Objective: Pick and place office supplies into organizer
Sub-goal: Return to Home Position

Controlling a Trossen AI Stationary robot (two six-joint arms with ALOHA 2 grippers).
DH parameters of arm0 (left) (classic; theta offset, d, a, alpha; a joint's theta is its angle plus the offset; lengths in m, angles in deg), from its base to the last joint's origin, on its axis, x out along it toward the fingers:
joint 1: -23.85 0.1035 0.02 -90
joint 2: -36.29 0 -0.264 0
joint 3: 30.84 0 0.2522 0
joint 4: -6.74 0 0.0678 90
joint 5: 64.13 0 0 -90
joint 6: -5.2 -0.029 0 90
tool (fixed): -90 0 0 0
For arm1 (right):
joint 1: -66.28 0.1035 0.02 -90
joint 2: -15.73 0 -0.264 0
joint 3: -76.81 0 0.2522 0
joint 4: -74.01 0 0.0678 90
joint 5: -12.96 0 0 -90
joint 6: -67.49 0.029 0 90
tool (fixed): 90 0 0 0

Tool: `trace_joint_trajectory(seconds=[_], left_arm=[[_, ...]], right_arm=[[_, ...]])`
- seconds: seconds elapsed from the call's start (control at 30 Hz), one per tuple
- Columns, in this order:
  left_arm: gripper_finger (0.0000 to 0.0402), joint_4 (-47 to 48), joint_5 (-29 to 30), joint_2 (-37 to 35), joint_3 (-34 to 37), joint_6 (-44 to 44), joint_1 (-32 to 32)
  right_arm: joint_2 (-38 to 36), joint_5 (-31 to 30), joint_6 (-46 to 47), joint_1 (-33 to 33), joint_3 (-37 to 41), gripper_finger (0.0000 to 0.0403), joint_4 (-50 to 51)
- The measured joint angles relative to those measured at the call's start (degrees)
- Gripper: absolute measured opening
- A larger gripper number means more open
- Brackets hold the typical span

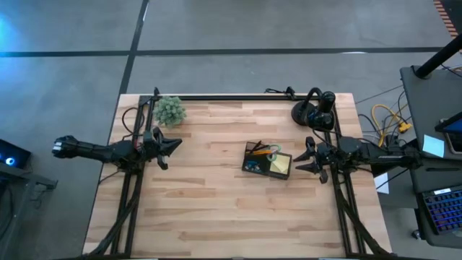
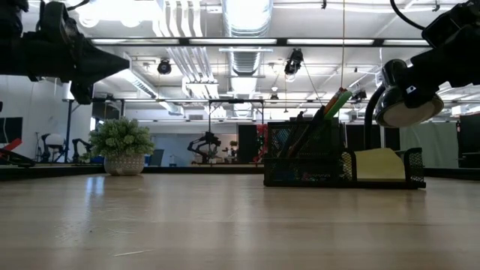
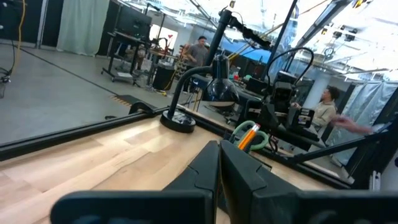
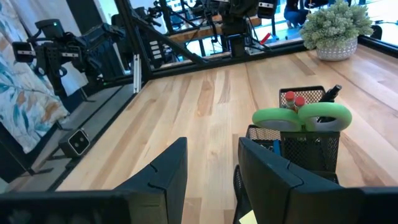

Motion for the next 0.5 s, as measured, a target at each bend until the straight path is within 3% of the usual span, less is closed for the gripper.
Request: trace_joint_trajectory(seconds=[0.5], left_arm=[[0.0, 0.0, 0.0, 0.6, 0.0, 0.0, 0.0]], right_arm=[[0.0, 0.0, 0.0, 0.0, 0.0, 0.0134, 0.0]])
